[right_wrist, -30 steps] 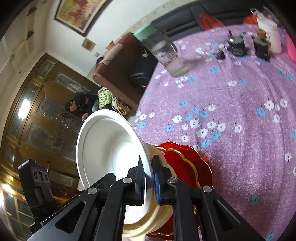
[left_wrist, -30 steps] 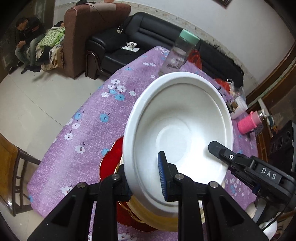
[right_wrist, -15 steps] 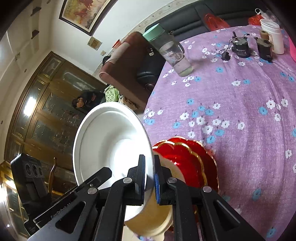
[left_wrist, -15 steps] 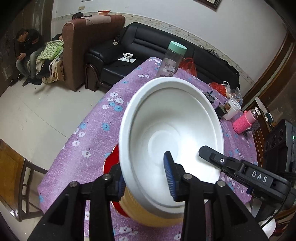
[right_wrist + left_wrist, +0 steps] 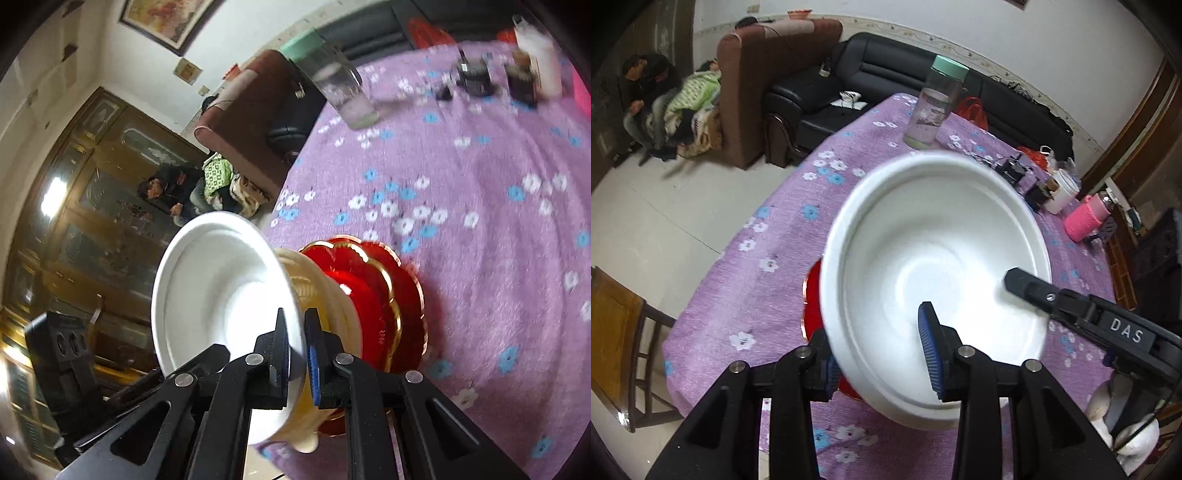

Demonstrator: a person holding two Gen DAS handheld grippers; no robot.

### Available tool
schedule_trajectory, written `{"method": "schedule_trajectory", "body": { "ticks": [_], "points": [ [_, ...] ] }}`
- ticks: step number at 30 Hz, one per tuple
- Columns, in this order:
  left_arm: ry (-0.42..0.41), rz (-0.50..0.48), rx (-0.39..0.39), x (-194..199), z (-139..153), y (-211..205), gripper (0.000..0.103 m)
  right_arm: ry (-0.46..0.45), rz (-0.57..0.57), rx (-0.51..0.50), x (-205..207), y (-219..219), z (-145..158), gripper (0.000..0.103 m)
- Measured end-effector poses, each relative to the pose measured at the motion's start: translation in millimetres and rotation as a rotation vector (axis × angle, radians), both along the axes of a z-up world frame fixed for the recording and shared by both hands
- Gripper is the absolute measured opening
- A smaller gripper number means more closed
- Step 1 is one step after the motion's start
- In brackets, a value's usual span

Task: Organize plates and bowls

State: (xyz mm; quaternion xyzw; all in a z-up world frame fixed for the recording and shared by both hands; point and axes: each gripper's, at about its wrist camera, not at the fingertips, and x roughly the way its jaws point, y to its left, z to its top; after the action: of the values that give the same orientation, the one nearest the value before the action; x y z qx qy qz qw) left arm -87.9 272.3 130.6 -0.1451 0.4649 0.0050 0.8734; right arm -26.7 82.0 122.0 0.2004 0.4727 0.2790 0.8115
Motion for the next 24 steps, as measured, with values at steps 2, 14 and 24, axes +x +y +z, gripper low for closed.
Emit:
{"method": "schedule_trajectory", "body": {
  "ticks": [2, 14, 24],
  "points": [
    [-0.01, 0.008, 0.012, -3.9, 1.3, 1.1, 0.041, -0.059, 0.001, -0.033, -5.0, 2.2, 6.5, 0.015],
    [-0.057, 0.052, -0.001, -20.8, 7.6, 16.5, 0.062, -0.173, -0.012, -0.041, -13.0, 0.8, 14.8, 0.044],
    [-0.07, 0.061, -0.03, -33.9, 0.2, 17.5, 0.067, -0.235, -0.074, -0.042, -22.6, -15.0, 16.8, 0.05]
  ]
}}
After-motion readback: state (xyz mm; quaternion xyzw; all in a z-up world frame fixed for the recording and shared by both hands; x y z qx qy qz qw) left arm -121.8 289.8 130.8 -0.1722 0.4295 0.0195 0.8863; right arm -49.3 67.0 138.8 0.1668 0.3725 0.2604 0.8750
